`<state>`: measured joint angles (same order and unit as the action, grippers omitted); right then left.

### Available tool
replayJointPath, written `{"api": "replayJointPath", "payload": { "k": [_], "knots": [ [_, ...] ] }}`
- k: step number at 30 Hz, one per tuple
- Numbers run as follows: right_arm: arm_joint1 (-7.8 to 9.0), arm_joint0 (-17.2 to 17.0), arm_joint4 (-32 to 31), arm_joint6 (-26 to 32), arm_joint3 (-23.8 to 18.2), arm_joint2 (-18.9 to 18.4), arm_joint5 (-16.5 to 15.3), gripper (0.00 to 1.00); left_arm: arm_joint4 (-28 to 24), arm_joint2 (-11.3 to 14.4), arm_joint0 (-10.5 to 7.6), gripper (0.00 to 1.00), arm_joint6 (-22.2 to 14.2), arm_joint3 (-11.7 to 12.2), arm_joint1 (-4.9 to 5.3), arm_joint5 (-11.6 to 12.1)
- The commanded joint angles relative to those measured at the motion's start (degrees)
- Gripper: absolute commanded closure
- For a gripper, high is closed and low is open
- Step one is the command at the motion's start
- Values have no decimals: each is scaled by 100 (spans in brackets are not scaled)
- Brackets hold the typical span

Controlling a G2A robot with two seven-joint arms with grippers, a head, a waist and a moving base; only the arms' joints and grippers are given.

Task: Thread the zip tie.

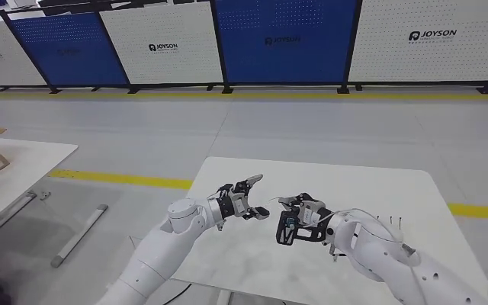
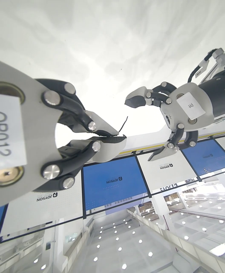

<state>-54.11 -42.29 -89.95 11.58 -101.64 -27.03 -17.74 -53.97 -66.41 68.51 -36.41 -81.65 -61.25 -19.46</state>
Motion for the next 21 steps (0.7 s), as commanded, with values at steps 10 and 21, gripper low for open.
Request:
{"api": "replayJointPath", "payload": {
  "k": [10,21],
  "knots": [
    [-3,0,0,-3,3,0,-2,100,-183,84,-10,0,-121,19,17,-2],
    [-3,0,0,-3,3,0,-2,100,-401,165,-8,53,78,38,-34,70]
  ]
}}
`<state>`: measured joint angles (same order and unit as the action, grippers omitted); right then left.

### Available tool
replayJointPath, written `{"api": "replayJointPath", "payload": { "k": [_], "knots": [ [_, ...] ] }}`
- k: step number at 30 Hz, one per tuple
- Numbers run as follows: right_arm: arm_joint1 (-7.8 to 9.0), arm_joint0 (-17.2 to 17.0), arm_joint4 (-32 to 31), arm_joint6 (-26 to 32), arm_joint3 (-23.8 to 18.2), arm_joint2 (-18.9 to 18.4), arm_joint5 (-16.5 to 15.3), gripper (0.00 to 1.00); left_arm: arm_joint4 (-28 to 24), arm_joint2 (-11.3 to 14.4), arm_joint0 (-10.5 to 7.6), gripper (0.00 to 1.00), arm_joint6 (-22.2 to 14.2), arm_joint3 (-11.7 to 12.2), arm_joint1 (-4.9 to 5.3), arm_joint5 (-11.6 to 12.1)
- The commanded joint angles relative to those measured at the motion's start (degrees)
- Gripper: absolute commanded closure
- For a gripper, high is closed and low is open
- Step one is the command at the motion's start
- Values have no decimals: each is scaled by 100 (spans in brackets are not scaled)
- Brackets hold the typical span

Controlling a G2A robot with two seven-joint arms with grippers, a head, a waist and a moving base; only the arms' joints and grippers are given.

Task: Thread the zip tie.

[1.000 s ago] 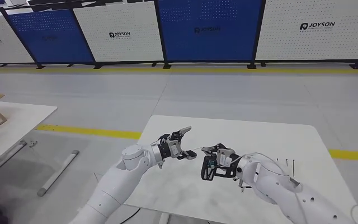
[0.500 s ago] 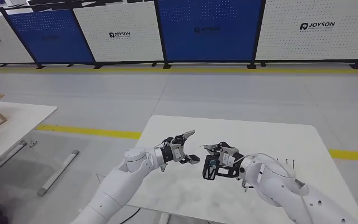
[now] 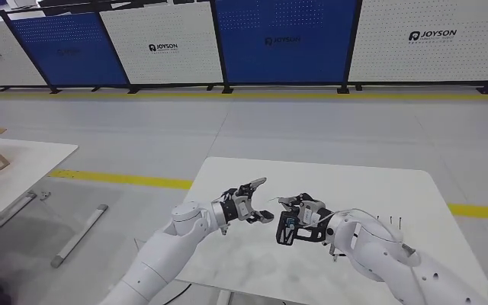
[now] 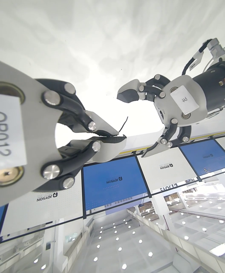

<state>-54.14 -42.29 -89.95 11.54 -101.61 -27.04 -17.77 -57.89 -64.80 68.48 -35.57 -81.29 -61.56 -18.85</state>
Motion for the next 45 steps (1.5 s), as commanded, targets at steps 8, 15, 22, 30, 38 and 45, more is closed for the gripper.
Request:
{"api": "replayJointPath", "payload": {
  "k": [8,15,22,30,38,45],
  "knots": [
    [0,0,0,0,0,0,0,100,-77,-49,53,97,-125,-80,9,-22],
    [0,0,0,0,0,0,0,100,-88,-37,82,97,-157,-123,12,-63],
    [0,0,0,0,0,0,0,100,-71,51,62,94,-140,-131,19,-63],
    [0,0,0,0,0,0,0,100,-126,56,46,63,-111,-120,28,-63],
    [0,0,0,0,0,0,0,100,-131,70,66,77,-101,-212,21,-23],
    [0,0,0,0,0,0,0,100,-114,66,78,91,-55,-276,19,-43]
  ]
}}
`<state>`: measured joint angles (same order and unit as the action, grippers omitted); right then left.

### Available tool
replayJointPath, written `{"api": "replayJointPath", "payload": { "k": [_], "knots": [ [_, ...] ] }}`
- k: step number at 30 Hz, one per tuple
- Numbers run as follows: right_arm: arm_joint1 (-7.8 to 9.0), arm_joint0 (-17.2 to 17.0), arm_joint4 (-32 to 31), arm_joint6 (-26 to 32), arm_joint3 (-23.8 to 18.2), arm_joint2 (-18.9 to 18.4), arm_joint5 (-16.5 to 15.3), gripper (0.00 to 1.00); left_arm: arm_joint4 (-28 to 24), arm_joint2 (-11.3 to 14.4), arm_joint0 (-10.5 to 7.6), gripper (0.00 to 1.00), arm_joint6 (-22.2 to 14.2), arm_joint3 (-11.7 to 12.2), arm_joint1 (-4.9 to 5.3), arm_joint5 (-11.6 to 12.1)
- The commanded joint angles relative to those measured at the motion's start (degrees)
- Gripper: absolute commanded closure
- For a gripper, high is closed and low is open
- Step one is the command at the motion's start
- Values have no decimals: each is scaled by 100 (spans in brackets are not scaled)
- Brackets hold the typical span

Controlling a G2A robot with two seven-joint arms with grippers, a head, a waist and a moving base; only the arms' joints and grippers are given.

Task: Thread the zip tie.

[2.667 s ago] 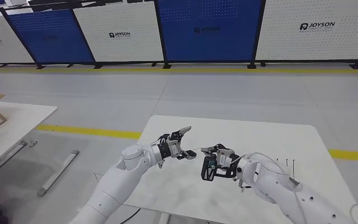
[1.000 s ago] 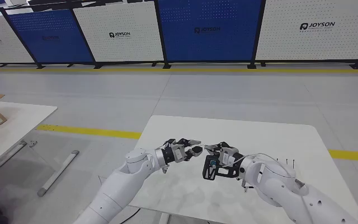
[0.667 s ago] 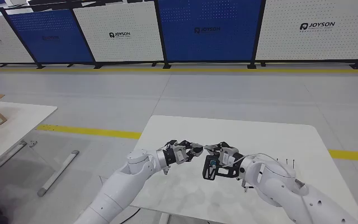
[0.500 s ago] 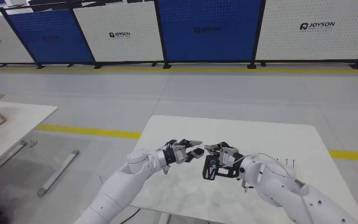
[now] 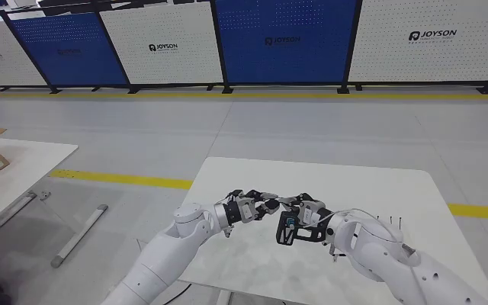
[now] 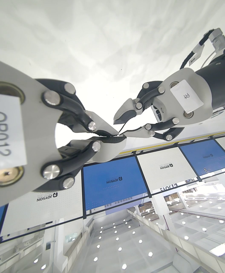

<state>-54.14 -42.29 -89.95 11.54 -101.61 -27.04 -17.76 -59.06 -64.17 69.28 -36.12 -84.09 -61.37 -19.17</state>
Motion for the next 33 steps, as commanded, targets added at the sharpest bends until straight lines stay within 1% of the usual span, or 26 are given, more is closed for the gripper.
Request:
{"api": "replayJointPath", "payload": {
  "k": [1,3,6,8,11,14,16,20,28,29,30,31,33],
  "knots": [
    [0,0,0,0,0,0,0,100,2,6,-8,89,2,14,-1,-20],
    [0,0,0,0,0,0,0,100,-5,21,-24,90,9,43,-6,-32],
    [0,0,0,0,0,0,0,100,-13,42,-51,86,10,77,-14,-32],
    [0,0,0,0,0,0,0,100,-22,51,-62,86,8,88,-18,-32],
    [0,0,0,0,0,0,0,100,-31,61,-78,83,13,91,-22,-32],
    [0,0,0,0,0,0,0,100,-48,57,-89,89,26,96,-26,-31],
    [0,0,0,0,0,0,0,100,-63,51,-94,90,31,105,-28,-29],
    [0,0,0,0,0,0,0,100,-84,72,-119,100,49,146,-38,-32],
    [-1,-14,1,-7,1,-5,10,100,-60,125,-168,100,60,187,-47,-32],
    [-3,-64,0,-25,-1,-46,32,82,-53,122,-167,100,59,180,-46,-32],
    [-2,-87,0,-15,-7,-80,25,53,-48,116,-166,100,58,174,-44,-32],
    [0,-106,0,8,-19,-115,16,0,-46,110,-162,100,56,169,-42,-32],
    [7,-155,0,60,-72,-185,-4,0,-39,96,-155,100,54,162,-38,-32]
  ]
}}
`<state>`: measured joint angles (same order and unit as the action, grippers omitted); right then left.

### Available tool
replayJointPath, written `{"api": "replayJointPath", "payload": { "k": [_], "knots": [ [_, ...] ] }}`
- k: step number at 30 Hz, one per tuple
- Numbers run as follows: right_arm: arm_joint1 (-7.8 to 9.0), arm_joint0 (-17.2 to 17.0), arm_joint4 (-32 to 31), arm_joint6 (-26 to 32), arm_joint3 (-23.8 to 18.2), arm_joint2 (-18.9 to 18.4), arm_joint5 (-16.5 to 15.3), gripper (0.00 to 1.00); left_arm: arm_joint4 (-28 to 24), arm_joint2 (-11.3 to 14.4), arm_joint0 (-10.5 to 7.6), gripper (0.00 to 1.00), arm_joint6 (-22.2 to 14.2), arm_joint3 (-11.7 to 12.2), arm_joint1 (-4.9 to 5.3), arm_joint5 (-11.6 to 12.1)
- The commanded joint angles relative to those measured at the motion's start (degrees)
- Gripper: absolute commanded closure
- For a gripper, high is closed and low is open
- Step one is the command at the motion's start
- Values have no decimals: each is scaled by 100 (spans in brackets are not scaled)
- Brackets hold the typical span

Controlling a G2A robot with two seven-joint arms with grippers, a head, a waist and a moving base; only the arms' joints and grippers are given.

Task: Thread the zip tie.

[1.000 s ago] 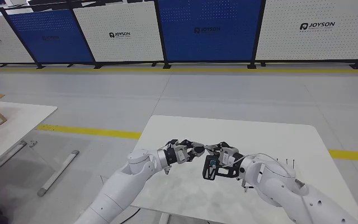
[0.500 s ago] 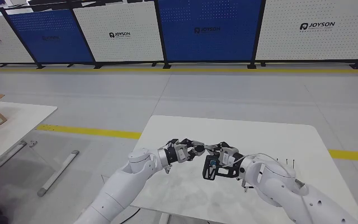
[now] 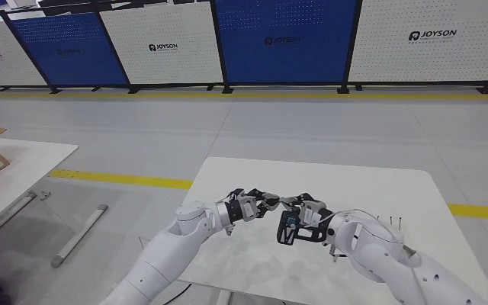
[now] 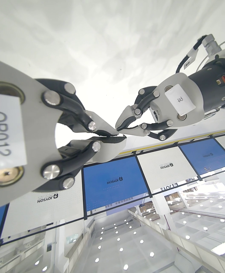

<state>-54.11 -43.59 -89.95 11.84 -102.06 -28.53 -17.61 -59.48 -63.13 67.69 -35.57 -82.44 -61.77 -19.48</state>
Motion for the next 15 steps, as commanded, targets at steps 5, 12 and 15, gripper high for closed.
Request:
{"api": "replayJointPath", "payload": {
  "k": [5,12,15],
  "knots": [
    [21,-149,0,111,-144,-180,-88,0,40,-41,7,100,13,16,7,57],
    [100,-637,247,-191,-234,-717,273,0,708,-103,105,100,251,-58,35,685],
    [156,-992,709,-267,-209,-1056,506,0,1173,-93,160,100,294,-97,58,943]
  ]
}}
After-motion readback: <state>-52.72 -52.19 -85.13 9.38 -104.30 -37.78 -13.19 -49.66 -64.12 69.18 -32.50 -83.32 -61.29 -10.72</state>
